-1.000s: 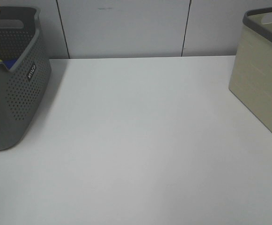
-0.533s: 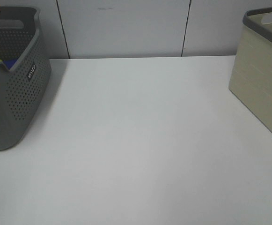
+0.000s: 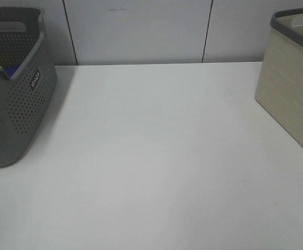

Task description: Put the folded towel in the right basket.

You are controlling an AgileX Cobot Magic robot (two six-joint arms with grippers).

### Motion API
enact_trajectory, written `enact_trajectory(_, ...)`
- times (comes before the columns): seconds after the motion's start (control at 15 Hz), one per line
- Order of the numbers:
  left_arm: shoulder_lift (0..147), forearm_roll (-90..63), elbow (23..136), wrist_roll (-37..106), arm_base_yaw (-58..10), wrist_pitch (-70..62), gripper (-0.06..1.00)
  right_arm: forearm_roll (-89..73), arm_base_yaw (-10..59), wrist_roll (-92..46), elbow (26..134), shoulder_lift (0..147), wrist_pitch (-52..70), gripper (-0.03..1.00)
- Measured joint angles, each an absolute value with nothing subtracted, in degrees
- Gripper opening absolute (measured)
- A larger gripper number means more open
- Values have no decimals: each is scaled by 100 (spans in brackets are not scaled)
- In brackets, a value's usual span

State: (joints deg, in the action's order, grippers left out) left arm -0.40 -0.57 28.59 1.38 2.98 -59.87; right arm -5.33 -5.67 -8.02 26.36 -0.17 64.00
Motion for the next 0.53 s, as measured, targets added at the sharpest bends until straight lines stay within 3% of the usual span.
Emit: enact_trajectory(0.53, -40, -57, 2859, 138, 298, -5987, 99, -533, -567, -802, 2636, -17, 6400, 97)
